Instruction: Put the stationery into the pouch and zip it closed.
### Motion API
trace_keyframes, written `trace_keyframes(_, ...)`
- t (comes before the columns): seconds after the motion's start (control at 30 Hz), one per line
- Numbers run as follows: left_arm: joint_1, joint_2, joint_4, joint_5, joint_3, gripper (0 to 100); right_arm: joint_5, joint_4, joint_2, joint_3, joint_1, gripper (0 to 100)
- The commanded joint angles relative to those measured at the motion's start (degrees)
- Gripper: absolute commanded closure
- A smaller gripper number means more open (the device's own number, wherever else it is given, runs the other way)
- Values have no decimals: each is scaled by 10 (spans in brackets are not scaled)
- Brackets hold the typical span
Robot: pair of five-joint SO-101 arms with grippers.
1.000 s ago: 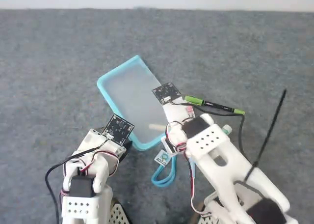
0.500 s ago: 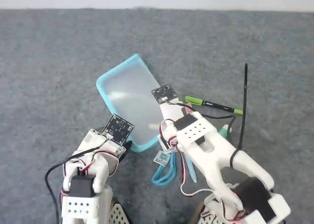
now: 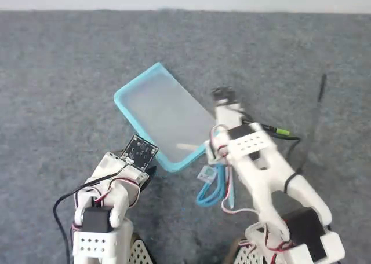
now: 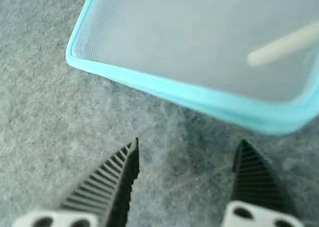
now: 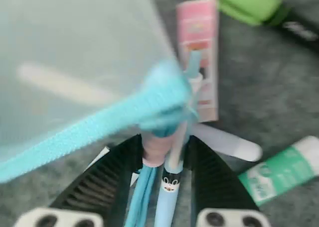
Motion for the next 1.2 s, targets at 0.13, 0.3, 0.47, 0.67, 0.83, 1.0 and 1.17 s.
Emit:
trace_keyframes(0.13,3,-17,3,-4,-6,709,-7,-9,-8,-42,87,908)
trace_keyframes(0.3,3,-17,3,-4,-6,709,-7,-8,-8,-62,144,910)
trace_keyframes(0.47,3,-17,3,-4,-6,709,-7,-6,-8,-79,205,908)
trace_keyframes(0.67,3,-17,3,-4,-6,709,-6,-5,-8,-81,247,907)
trace_keyframes(0.83,3,-17,3,-4,-6,709,-4,-2,-9,-81,249,883)
trace_keyframes(1.0,3,-17,3,-4,-6,709,-3,86,-22,-125,247,723)
trace_keyframes(1.17,3,-17,3,-4,-6,709,-3,148,-51,-164,217,711)
